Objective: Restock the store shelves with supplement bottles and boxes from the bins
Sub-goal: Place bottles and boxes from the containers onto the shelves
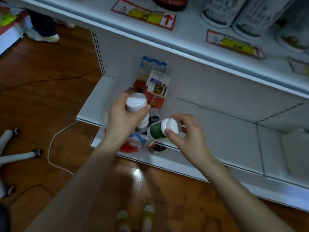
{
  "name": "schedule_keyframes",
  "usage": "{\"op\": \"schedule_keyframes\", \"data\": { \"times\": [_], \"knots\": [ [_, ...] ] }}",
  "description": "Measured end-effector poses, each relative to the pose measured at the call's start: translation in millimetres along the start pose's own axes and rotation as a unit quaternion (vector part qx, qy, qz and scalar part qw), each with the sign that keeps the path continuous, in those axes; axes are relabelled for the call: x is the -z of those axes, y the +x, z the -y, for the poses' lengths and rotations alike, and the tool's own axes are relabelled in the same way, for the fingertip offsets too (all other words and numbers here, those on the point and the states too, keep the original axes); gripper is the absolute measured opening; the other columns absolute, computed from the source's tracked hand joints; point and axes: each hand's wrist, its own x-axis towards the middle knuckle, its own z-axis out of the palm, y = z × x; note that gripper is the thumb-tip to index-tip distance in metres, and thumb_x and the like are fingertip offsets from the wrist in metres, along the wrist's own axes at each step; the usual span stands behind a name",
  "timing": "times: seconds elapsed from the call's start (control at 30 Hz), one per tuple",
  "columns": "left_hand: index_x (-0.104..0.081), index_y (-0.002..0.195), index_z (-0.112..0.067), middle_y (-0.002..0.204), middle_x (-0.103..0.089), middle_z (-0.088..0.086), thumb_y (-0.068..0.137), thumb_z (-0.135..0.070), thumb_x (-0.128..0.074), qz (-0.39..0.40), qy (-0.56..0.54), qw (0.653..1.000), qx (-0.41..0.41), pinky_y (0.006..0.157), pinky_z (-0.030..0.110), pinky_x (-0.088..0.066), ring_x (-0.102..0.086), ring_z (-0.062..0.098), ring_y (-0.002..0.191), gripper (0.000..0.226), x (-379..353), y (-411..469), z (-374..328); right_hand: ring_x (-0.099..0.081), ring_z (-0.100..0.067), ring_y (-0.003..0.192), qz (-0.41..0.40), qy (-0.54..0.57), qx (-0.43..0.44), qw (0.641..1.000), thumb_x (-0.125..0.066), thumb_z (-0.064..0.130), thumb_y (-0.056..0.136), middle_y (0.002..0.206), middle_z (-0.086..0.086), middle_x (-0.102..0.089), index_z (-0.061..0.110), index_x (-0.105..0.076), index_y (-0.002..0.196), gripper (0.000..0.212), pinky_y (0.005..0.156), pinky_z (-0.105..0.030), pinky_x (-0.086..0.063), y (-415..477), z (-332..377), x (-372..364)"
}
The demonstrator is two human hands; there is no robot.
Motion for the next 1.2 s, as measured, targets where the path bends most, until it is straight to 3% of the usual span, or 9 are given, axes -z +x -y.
{"op": "schedule_keyframes", "data": {
  "times": [0.23,0.3,0.4,0.47,0.63,0.77,0.87,1.1,1.2],
  "knots": [
    [-0.050,0.110,-0.014,0.092,-0.056,-0.007,0.078,-0.037,-0.069,0.006,-0.118,0.981,0.154,0.080,0.037,-0.055,-0.059,0.009,0.086,0.043,49.5,-74.9,-61.2,-0.056,-0.015,0.090,0.024,0.033,-0.022,0.999,-0.068,0.016,0.081,0.098,0.004,-0.057,0.011,-0.060,0.110,0.030,0.079,-0.024,-0.048,-44.7,35.4,77.7],
    [-0.051,0.114,-0.020,0.094,-0.054,-0.010,0.080,-0.039,-0.066,0.029,-0.134,0.979,0.149,0.077,0.035,-0.055,-0.060,0.010,0.089,0.042,56.8,-91.2,-82.3,-0.055,-0.010,0.088,0.014,0.041,-0.025,0.999,-0.067,0.019,0.083,0.097,0.004,-0.059,0.011,-0.061,0.109,0.028,0.074,-0.014,-0.045,-52.2,45.0,109.5],
    [-0.055,0.091,-0.029,0.090,-0.055,-0.013,0.083,-0.038,-0.062,0.067,-0.126,0.983,0.114,0.066,0.027,-0.057,-0.059,0.005,0.083,0.013,56.5,-112.0,-112.1,-0.054,0.006,0.077,-0.018,0.031,-0.036,0.999,-0.061,0.029,0.085,0.087,0.016,-0.059,0.014,-0.062,0.109,0.029,0.068,-0.006,-0.040,-62.0,51.2,159.3],
    [-0.059,0.088,-0.024,0.089,-0.060,-0.006,0.084,-0.038,-0.062,0.073,-0.145,0.980,0.114,0.062,0.026,-0.058,-0.061,0.008,0.083,0.015,48.7,-122.4,-134.2,-0.053,0.012,0.073,-0.031,0.020,-0.046,0.998,-0.058,0.026,0.090,0.083,0.020,-0.057,0.017,-0.063,0.108,0.021,0.065,-0.005,-0.038,-69.5,52.0,192.6],
    [-0.059,0.093,-0.013,0.087,-0.062,0.004,0.087,-0.040,-0.056,0.126,-0.199,0.966,0.104,0.052,0.021,-0.055,-0.067,0.014,0.068,0.028,13.6,-162.9,-196.2,-0.049,0.006,0.057,-0.084,-0.020,-0.072,0.994,-0.052,0.033,0.091,0.062,0.012,-0.054,0.030,-0.054,0.071,0.020,0.054,-0.011,-0.034,-100.6,49.7,276.1],
    [-0.057,0.088,-0.018,0.081,-0.063,0.006,0.089,-0.045,-0.051,0.156,-0.242,0.953,0.100,0.047,0.021,-0.052,-0.067,0.014,0.055,0.028,-21.2,-204.7,-241.0,-0.045,-0.006,0.049,-0.139,0.009,-0.104,0.985,-0.052,0.040,0.089,0.054,0.006,-0.050,0.021,-0.054,0.065,0.031,0.054,-0.026,-0.037,-134.0,33.2,340.6],
    [-0.059,0.090,-0.016,0.077,-0.062,0.008,0.090,-0.046,-0.049,0.184,-0.279,0.934,0.124,0.044,0.018,-0.049,-0.064,0.013,0.049,0.032,-51.8,-237.6,-272.2,-0.046,-0.004,0.043,-0.157,0.007,-0.110,0.981,-0.054,0.038,0.088,0.051,0.006,-0.049,0.016,-0.054,0.065,0.032,0.046,-0.018,-0.036,-164.5,17.6,389.0],
    [-0.059,0.091,-0.016,0.080,-0.062,0.008,0.089,-0.040,-0.051,0.276,-0.343,0.886,0.145,0.049,0.018,-0.053,-0.064,0.011,0.051,0.026,-126.4,-298.0,-326.6,-0.050,-0.015,0.060,-0.152,0.012,-0.145,0.978,-0.059,0.030,0.087,0.077,-0.015,-0.060,0.021,-0.058,0.090,0.010,0.052,-0.023,-0.039,-225.0,-30.0,475.5],
    [-0.060,0.095,-0.015,0.084,-0.062,0.009,0.089,-0.036,-0.051,0.312,-0.358,0.869,0.139,0.053,0.020,-0.055,-0.066,0.013,0.054,0.024,-154.1,-308.2,-350.6,-0.055,-0.013,0.071,-0.161,0.008,-0.164,0.973,-0.058,0.034,0.088,0.080,-0.003,-0.061,0.021,-0.059,0.091,0.013,0.060,-0.027,-0.043,-240.5,-48.0,503.1]
  ]
}}
